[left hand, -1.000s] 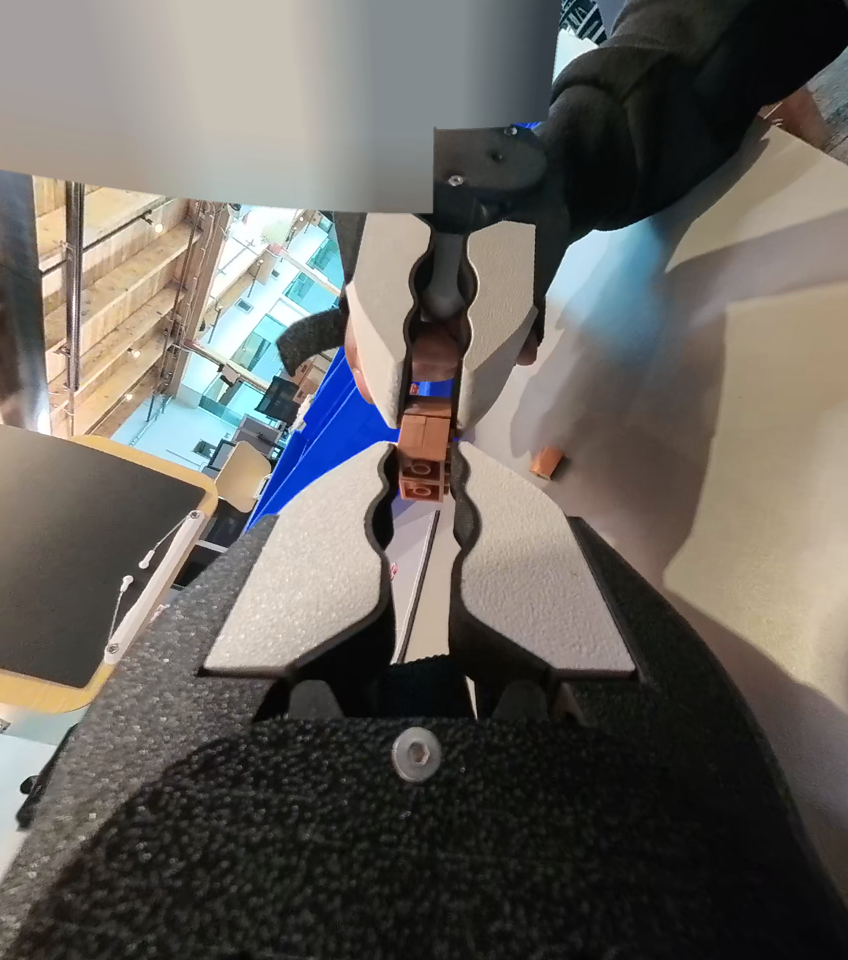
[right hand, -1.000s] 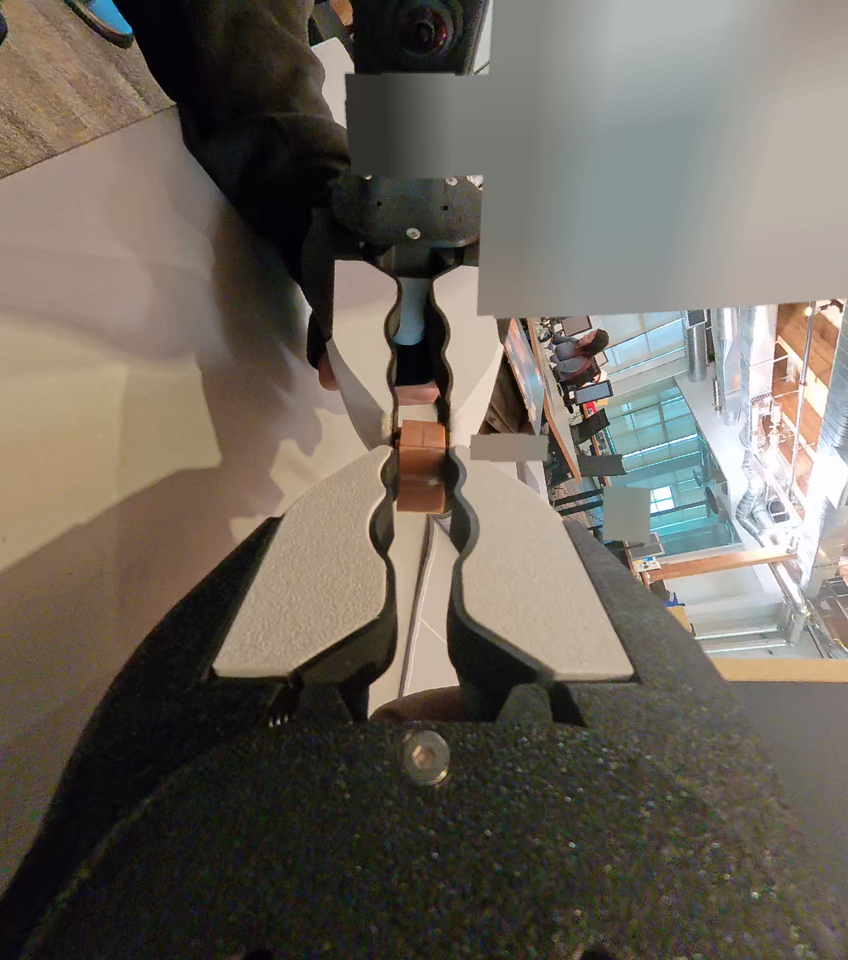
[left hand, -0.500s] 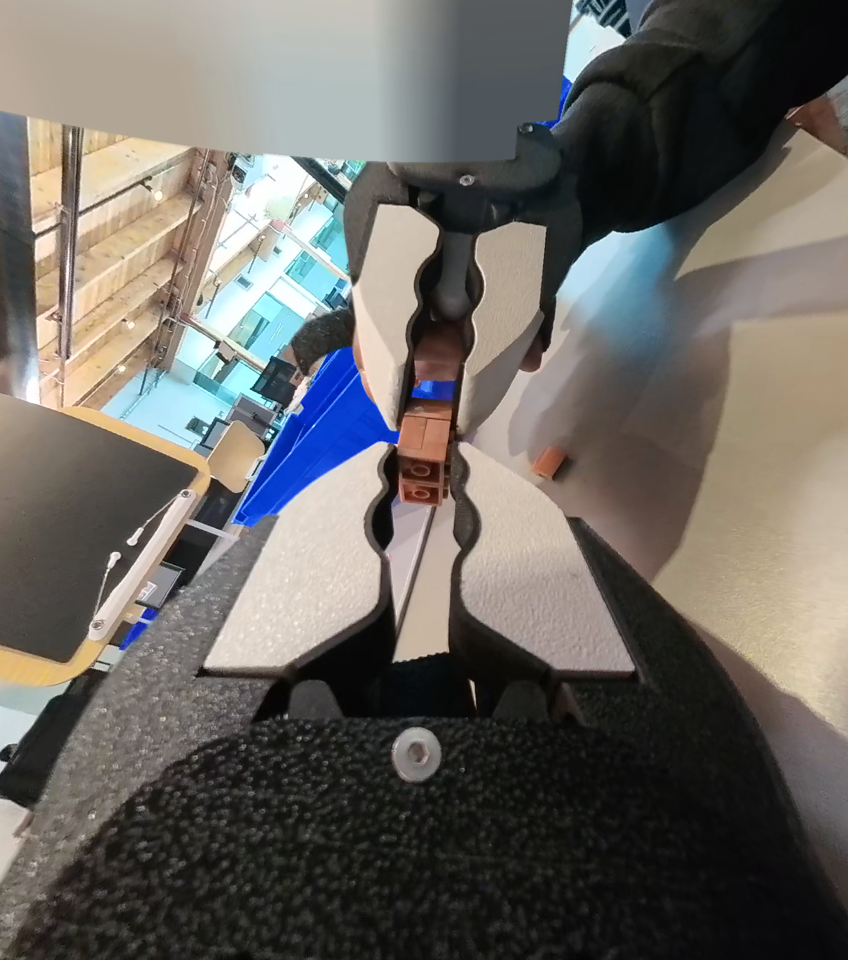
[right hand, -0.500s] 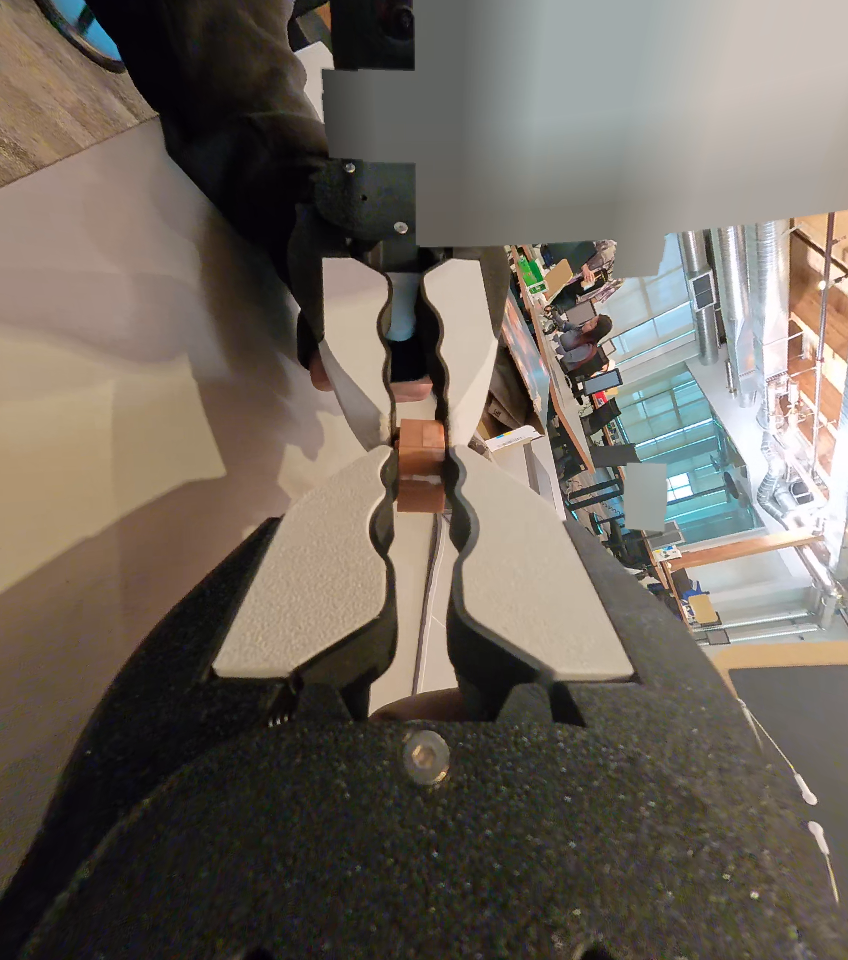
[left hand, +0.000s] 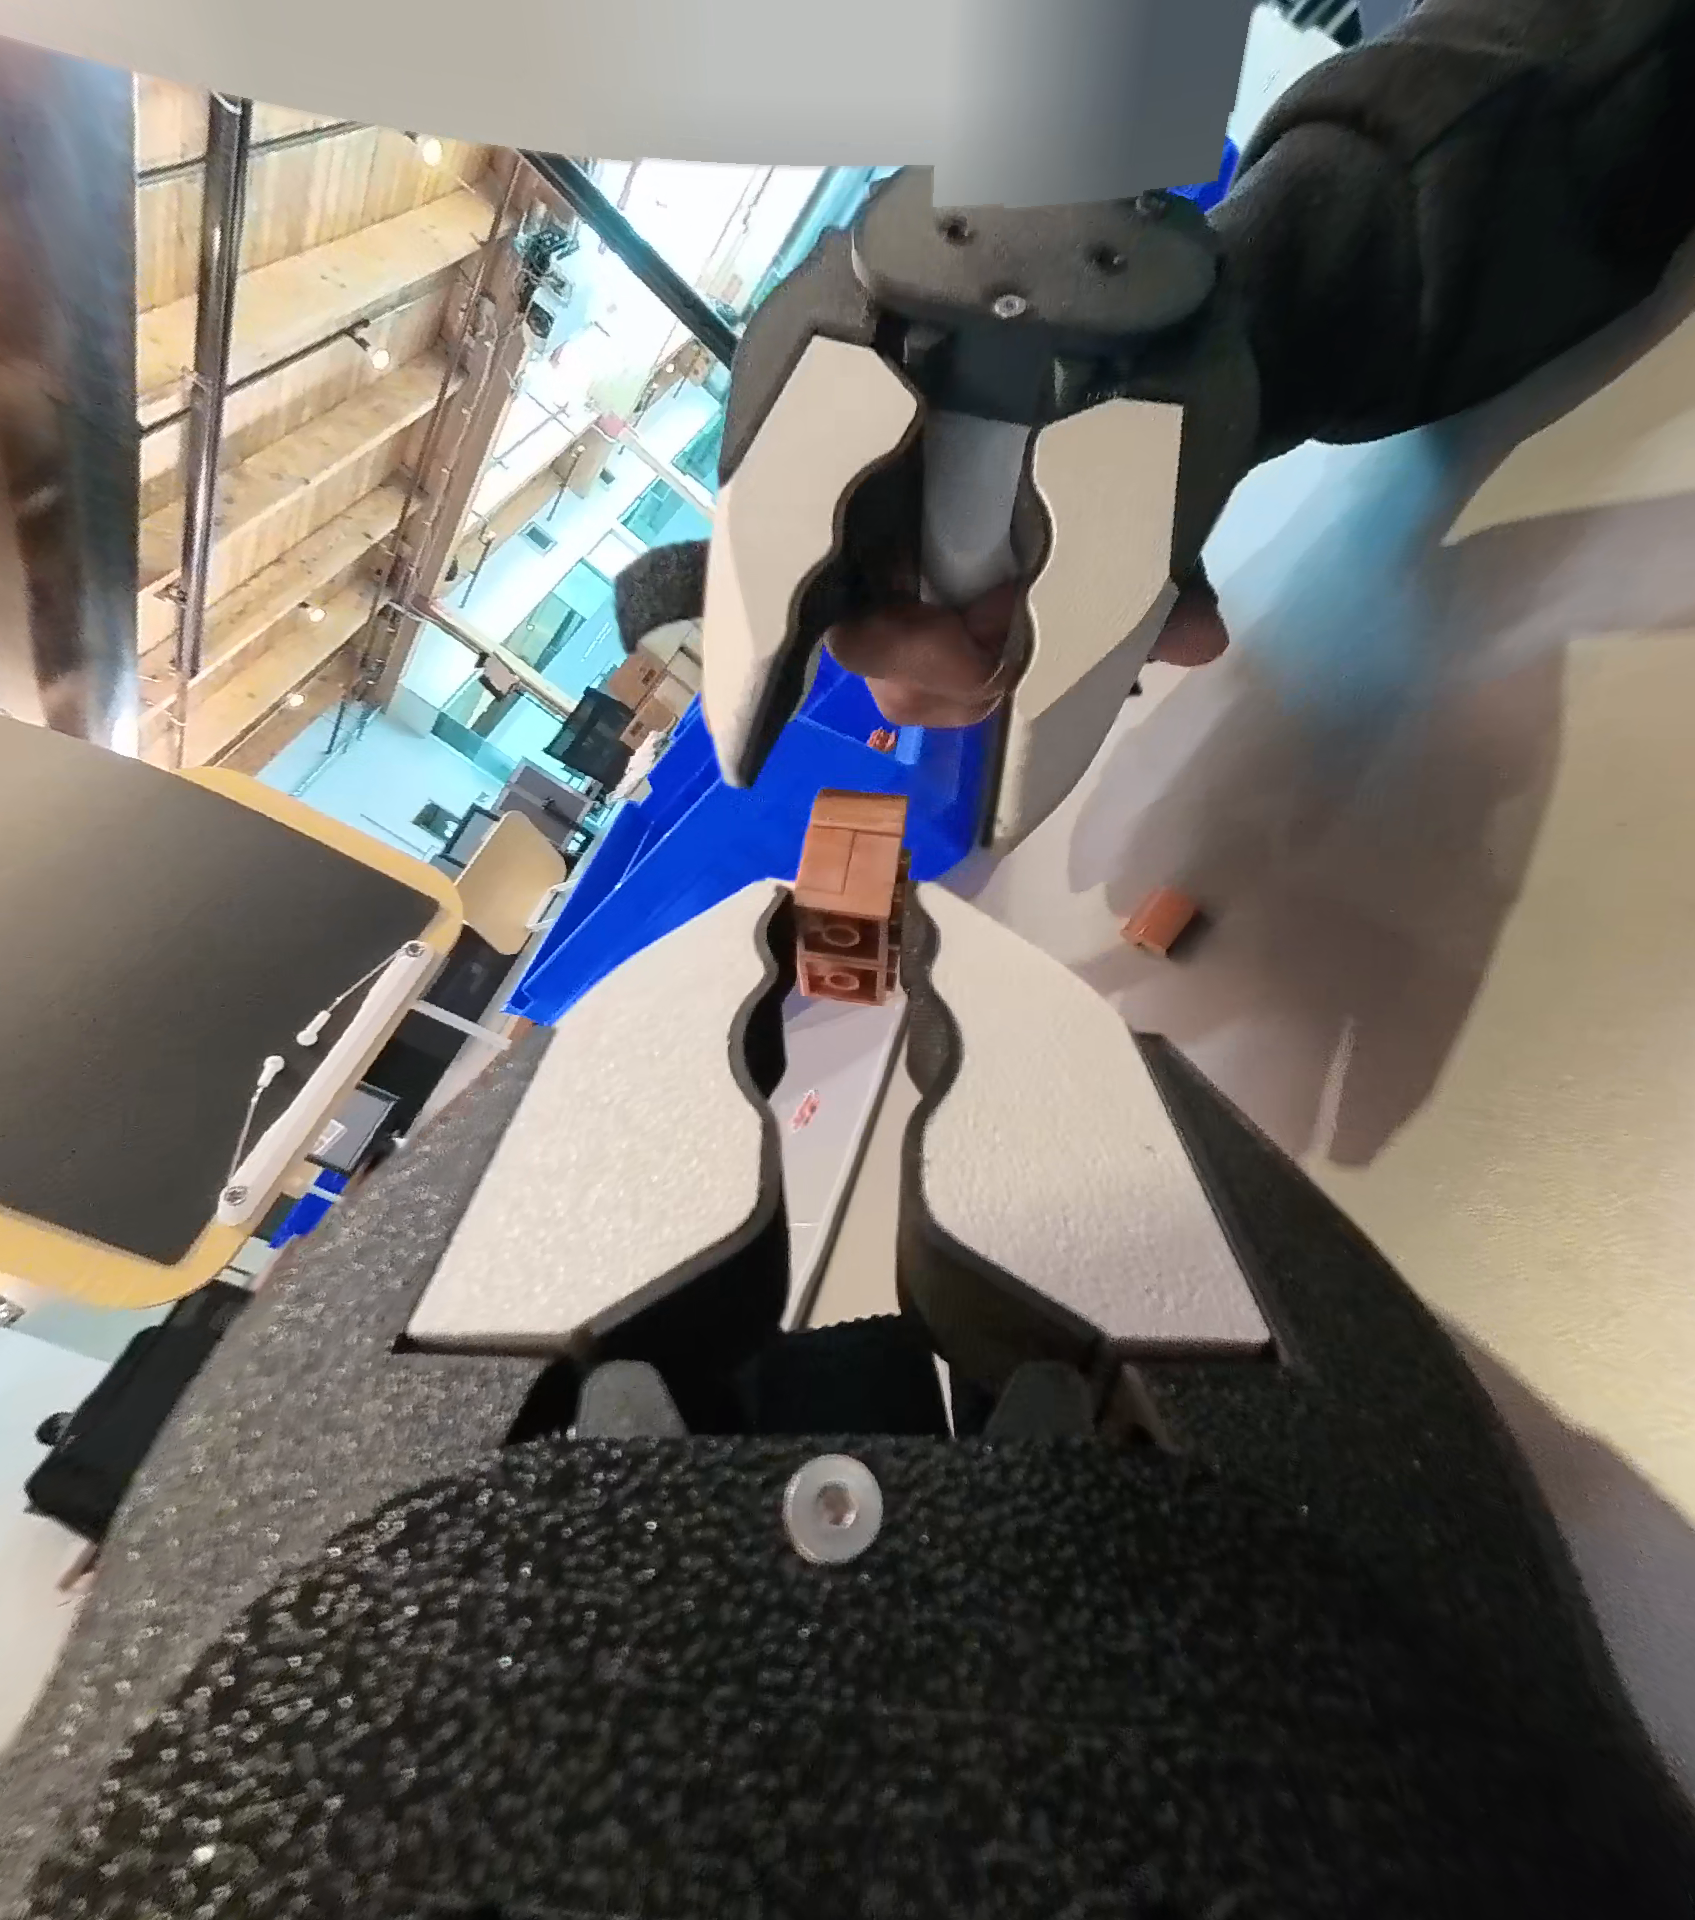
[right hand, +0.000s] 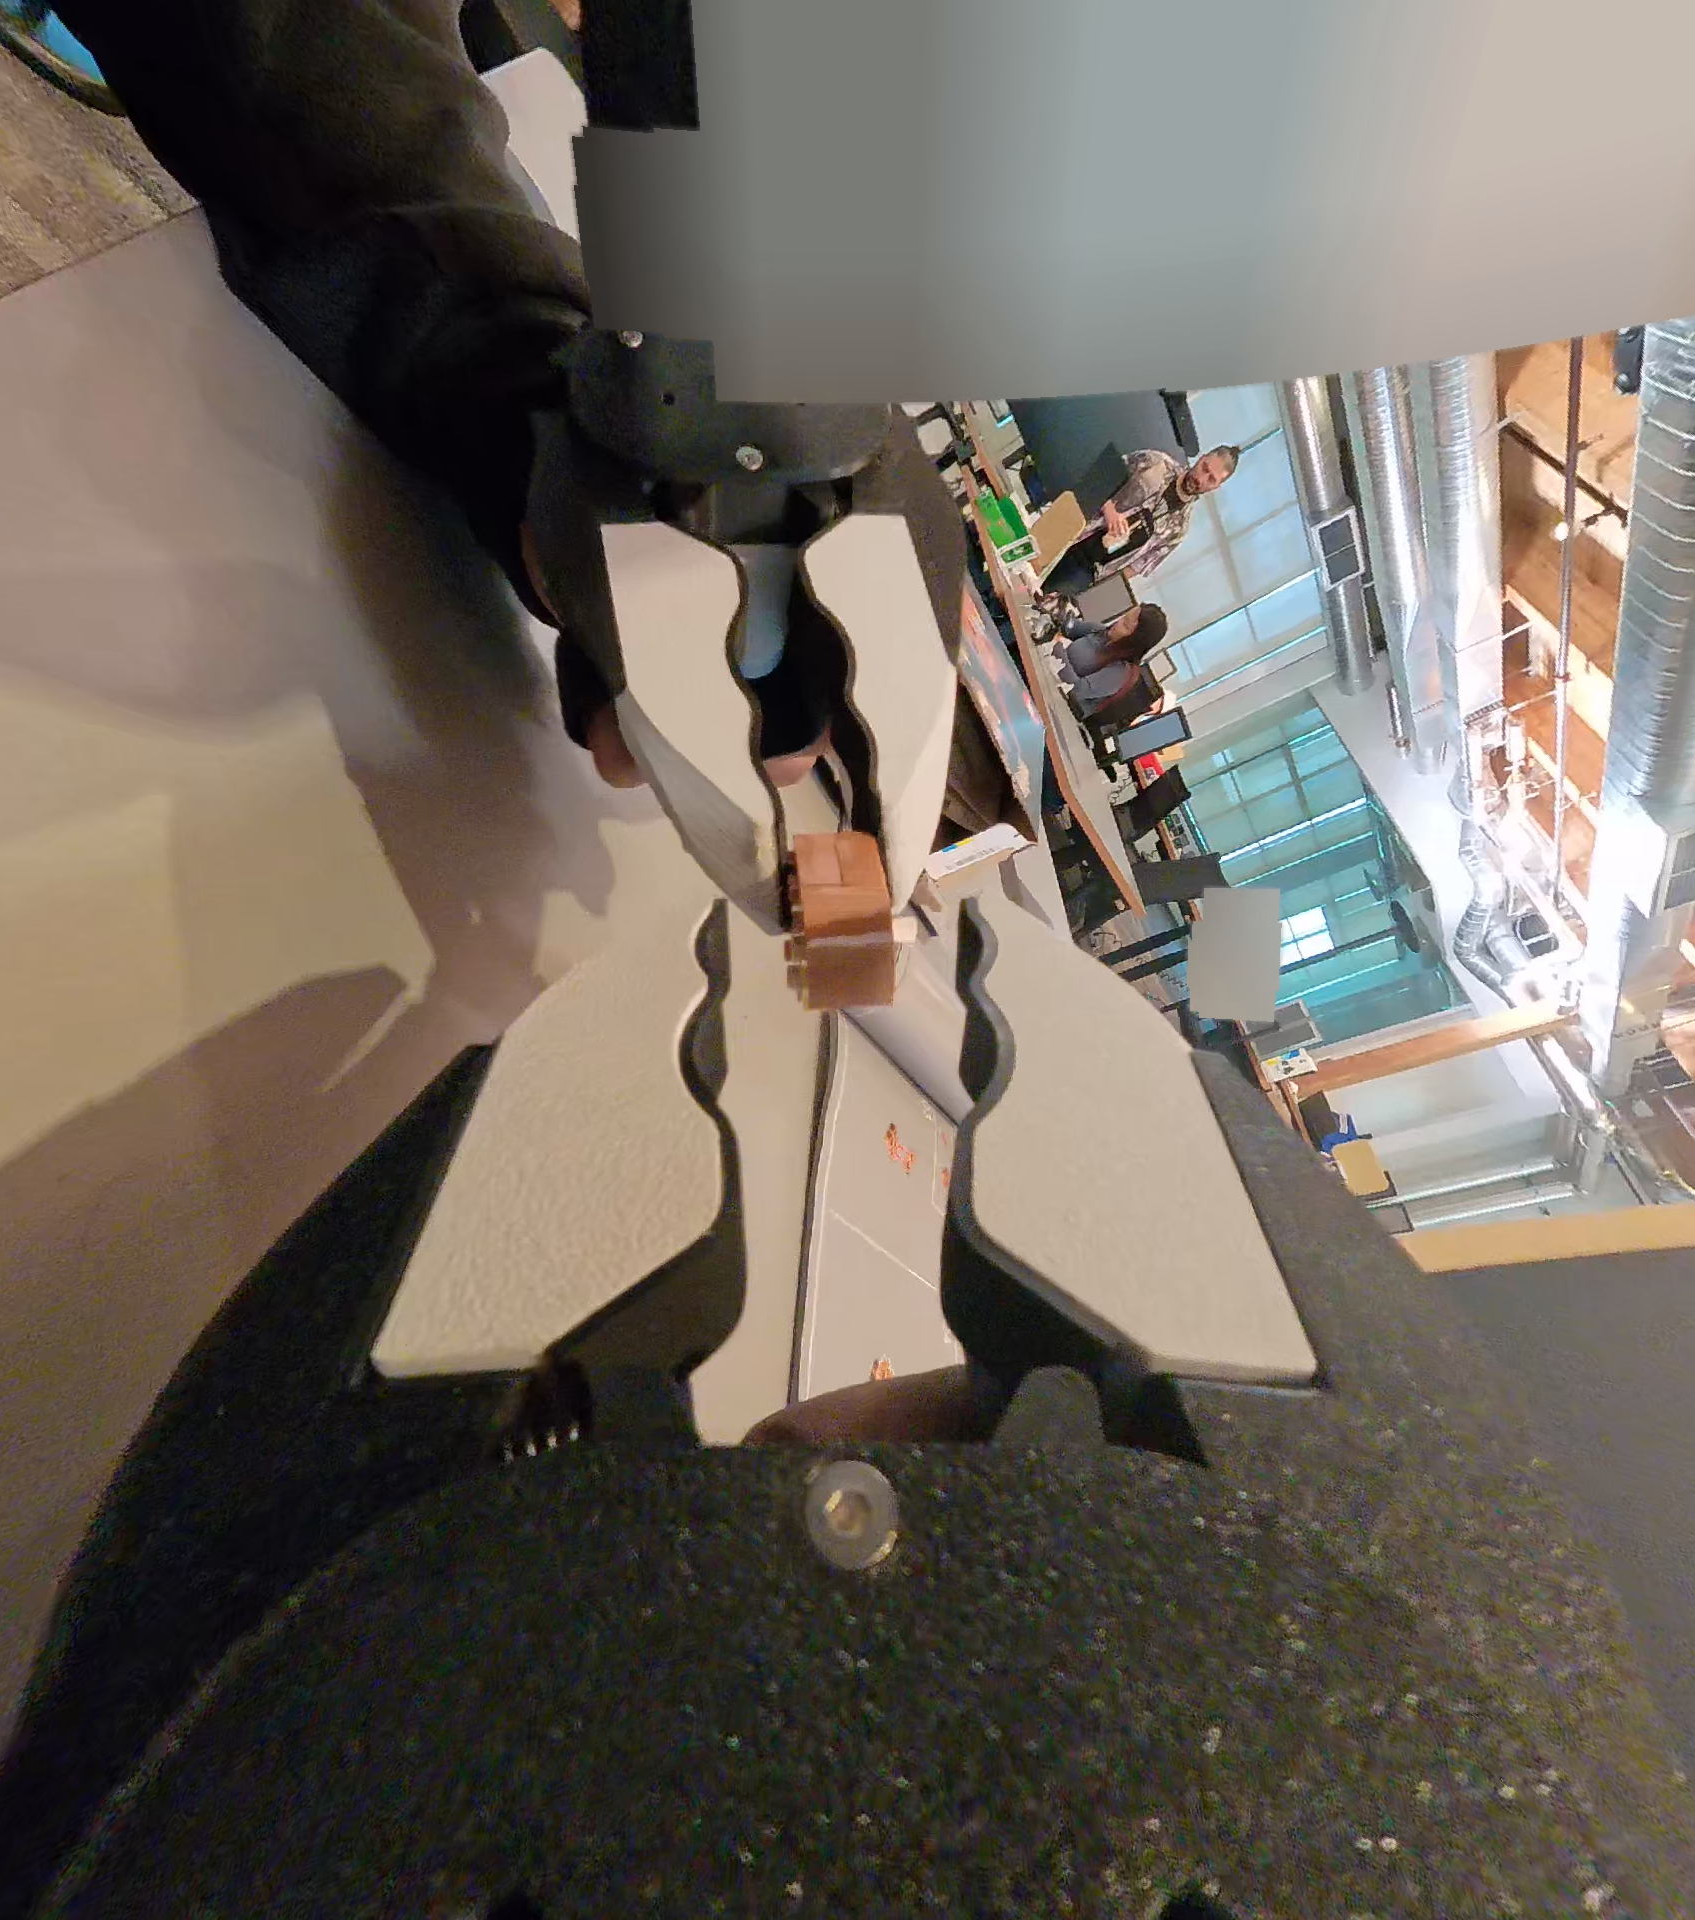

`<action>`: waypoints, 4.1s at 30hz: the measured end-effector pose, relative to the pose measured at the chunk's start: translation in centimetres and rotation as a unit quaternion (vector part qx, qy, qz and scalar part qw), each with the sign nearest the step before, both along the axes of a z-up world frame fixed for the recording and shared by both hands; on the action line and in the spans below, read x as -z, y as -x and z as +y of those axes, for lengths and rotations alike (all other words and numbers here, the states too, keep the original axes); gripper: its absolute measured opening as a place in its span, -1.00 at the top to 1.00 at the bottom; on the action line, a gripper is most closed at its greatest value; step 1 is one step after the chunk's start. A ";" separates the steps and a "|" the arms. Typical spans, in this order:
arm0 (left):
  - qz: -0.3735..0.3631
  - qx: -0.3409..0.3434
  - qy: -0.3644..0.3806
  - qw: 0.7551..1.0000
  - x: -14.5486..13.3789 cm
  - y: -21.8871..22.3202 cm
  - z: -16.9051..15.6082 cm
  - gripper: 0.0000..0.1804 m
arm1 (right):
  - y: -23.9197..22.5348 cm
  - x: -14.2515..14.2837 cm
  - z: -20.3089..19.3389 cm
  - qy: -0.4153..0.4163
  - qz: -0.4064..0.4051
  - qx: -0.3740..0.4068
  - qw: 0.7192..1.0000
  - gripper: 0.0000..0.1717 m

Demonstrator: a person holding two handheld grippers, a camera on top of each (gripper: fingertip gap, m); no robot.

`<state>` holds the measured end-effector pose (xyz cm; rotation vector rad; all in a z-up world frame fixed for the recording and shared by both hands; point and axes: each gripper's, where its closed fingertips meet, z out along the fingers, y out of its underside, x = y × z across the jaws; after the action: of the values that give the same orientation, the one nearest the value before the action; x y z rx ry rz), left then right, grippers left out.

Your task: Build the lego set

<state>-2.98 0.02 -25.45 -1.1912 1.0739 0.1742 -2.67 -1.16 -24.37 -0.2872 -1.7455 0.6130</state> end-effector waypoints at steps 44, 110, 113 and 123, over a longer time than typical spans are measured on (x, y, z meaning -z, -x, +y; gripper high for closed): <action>0.069 -0.023 -0.053 0.996 0.0 -0.4 -0.3 0.80 | 0.1 1.1 1.1 -0.072 -0.014 0.051 0.996 0.82; 0.218 -0.208 -0.209 0.930 -1.4 1.8 1.9 0.79 | 3.0 0.2 2.6 0.393 -0.049 0.140 0.908 0.55; 0.192 -0.196 -0.200 0.940 -1.5 1.8 1.8 0.79 | 3.0 -0.1 2.5 0.402 -0.046 0.126 0.906 0.55; -0.030 -0.036 -0.103 0.994 -3.7 1.9 -0.4 0.77 | 2.1 -1.6 2.1 0.400 -0.018 0.056 0.915 0.55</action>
<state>-4.92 -0.36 -21.79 -1.0423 0.9375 0.2971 -4.77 0.90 -22.78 -0.9630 -1.4177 1.2270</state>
